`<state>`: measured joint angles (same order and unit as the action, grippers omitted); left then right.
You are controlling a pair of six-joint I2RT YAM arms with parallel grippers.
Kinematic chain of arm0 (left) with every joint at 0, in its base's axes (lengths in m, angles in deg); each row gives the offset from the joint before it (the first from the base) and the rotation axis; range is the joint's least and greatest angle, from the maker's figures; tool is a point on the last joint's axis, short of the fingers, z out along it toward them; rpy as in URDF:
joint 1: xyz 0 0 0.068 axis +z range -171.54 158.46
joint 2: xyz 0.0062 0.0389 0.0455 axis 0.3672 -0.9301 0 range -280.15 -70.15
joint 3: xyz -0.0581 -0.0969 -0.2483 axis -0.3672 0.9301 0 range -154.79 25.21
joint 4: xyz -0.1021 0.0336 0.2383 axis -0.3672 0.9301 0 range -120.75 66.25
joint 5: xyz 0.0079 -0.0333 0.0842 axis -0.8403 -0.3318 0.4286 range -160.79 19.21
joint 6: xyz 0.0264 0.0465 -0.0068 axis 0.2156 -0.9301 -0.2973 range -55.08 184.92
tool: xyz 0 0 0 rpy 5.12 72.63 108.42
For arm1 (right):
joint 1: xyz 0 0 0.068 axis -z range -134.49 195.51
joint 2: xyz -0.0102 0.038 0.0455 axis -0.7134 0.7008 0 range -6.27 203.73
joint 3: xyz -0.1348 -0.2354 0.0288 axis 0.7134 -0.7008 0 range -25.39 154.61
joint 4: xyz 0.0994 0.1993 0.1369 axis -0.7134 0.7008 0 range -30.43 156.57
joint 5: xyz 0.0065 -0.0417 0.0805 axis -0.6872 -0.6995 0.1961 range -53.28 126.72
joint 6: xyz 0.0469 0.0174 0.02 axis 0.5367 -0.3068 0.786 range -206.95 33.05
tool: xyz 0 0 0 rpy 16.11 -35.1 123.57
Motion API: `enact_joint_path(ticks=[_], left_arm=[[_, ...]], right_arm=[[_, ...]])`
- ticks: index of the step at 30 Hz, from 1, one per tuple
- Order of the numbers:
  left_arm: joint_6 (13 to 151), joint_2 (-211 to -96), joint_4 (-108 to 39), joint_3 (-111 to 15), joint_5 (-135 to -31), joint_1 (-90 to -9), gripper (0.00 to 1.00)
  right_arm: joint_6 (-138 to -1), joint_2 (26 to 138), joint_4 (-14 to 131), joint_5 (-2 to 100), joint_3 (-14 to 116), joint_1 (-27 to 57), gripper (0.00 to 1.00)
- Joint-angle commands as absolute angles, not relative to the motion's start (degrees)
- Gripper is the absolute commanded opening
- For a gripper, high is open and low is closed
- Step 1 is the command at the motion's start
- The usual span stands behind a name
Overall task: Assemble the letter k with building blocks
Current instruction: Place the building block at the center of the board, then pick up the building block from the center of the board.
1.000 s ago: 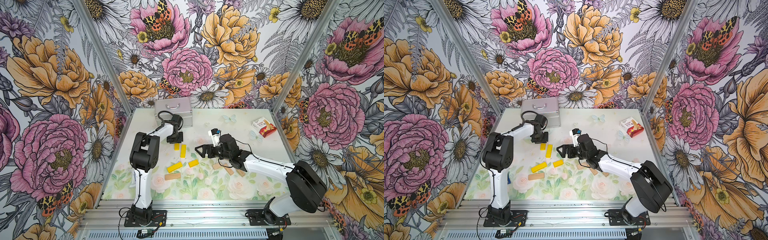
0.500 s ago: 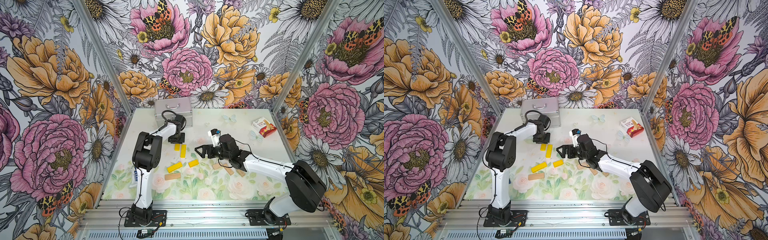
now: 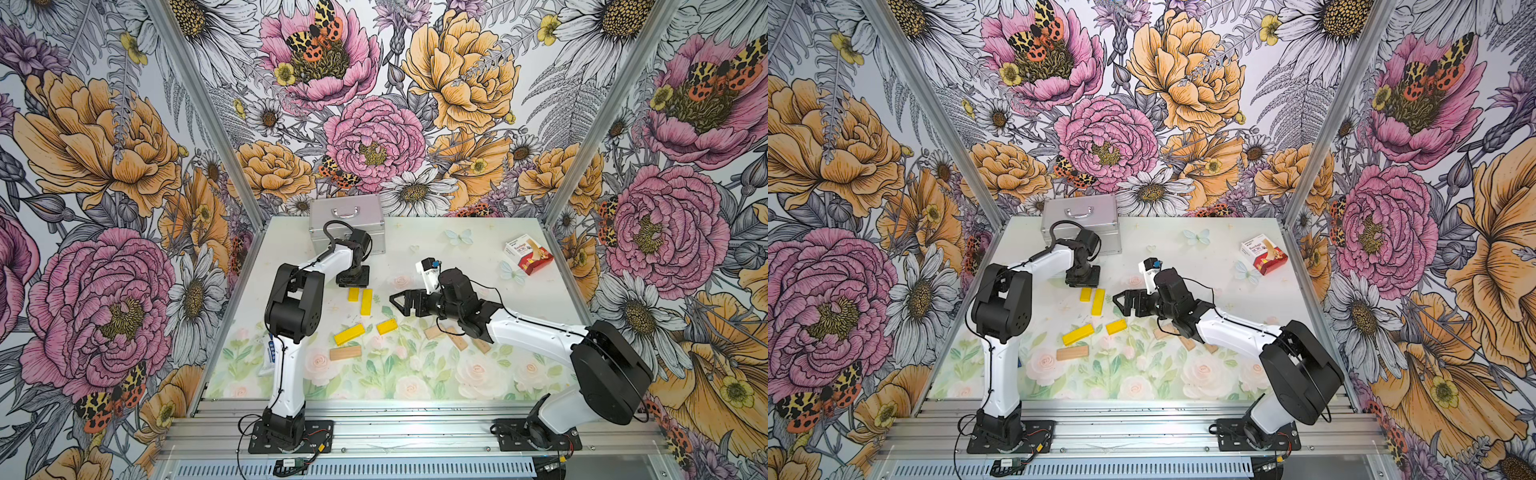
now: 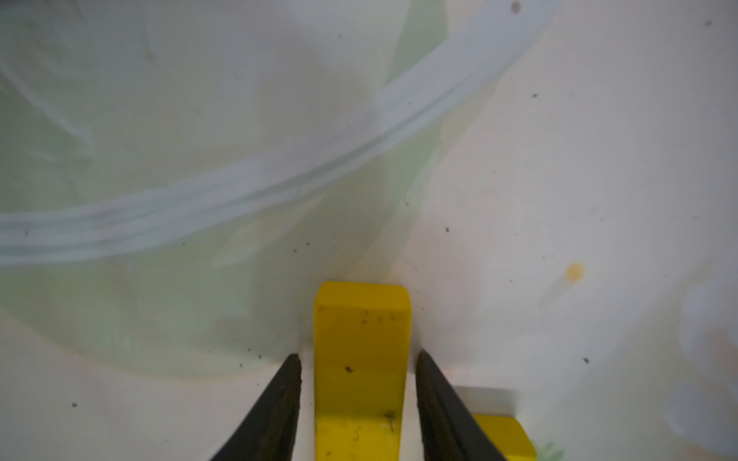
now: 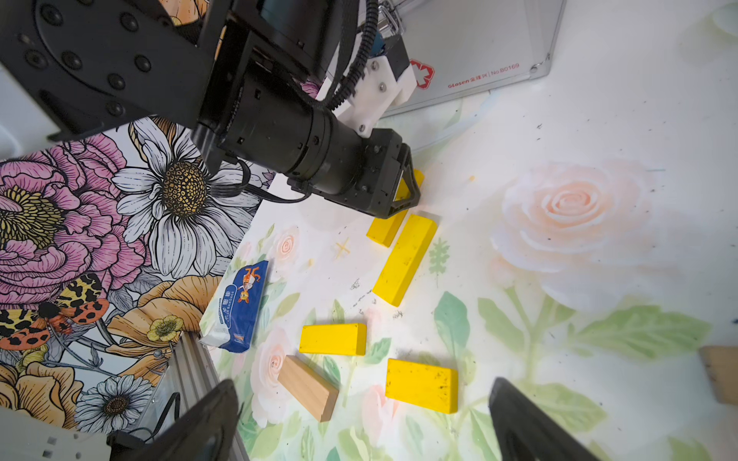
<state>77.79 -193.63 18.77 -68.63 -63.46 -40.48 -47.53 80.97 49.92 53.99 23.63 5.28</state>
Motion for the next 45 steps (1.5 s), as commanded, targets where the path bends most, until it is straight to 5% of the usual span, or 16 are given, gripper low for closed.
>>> enact_joint_path(ticks=[1, 13, 29, 45], left_arm=[[76.6, -190.9, 19.0, -70.3, -63.2, -40.8, 0.48], [79.1, -181.2, 19.0, -66.4, -69.9, -41.6, 0.48], [74.5, -161.6, 18.9, -45.2, -74.5, -53.5, 0.57], [68.2, -166.9, 17.7, -43.8, -68.9, -63.9, 0.61]], right_arm=[[-48.4, 81.6, 49.7, 54.6, 23.8, 4.9, 0.99], [-48.6, 79.0, 49.5, 53.3, 22.5, 4.7, 0.99], [-46.0, 67.7, 53.5, 51.5, 14.3, 4.7, 0.99], [-41.2, 46.8, 60.6, 44.1, -1.8, 4.6, 0.99]])
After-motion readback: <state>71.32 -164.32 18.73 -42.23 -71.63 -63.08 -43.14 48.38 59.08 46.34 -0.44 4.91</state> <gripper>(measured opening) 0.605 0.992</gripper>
